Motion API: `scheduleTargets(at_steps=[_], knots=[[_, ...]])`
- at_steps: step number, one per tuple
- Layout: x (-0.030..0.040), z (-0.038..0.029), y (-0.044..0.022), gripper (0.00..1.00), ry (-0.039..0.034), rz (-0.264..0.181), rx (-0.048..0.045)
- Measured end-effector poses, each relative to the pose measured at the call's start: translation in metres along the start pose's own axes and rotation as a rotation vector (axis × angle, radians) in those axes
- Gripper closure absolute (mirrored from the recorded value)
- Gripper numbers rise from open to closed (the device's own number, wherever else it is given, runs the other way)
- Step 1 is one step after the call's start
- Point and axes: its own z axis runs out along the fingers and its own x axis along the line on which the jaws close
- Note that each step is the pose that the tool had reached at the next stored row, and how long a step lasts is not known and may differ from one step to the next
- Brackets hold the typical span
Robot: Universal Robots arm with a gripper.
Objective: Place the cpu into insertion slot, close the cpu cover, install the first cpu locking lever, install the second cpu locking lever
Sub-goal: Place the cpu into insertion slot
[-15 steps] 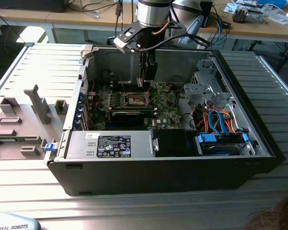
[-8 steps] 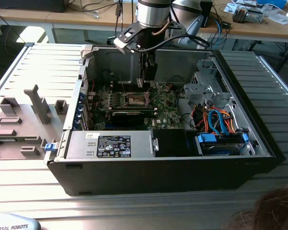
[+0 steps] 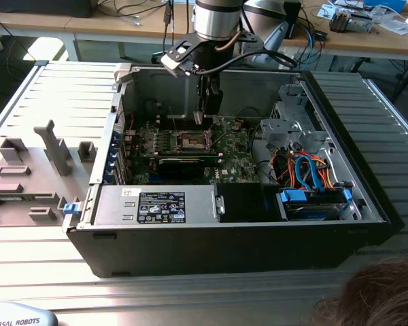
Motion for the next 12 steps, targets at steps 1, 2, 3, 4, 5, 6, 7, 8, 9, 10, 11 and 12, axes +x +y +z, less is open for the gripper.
scheduleTargets(at_steps=[1,2,3,4,5,6,7,8,9,10,11,12], knots=[[0.0,0.0001,0.0,0.46,0.0,0.0,0.0],[0.0,0.0003,0.0,0.46,0.0,0.0,0.0],[0.0001,0.0007,0.0,0.46,0.0,0.0,0.0],[0.0001,0.0009,0.0,0.46,0.0,0.0,0.0],[0.0001,0.001,0.0,0.46,0.0,0.0,0.0],[0.0001,0.0012,0.0,0.46,0.0,0.0,0.0],[0.0001,0.0013,0.0,0.46,-0.0001,0.0,0.0],[0.0001,0.0015,0.0001,0.46,0.0,0.0,0.0],[0.0001,0.0018,0.0001,0.46,0.0,0.0,0.0],[0.0002,0.0019,0.0001,0.46,0.0,0.0,0.0],[0.0002,0.002,0.0001,0.46,0.0,0.0,0.0],[0.0002,0.0023,0.0001,0.46,0.0,0.0,0.0]])
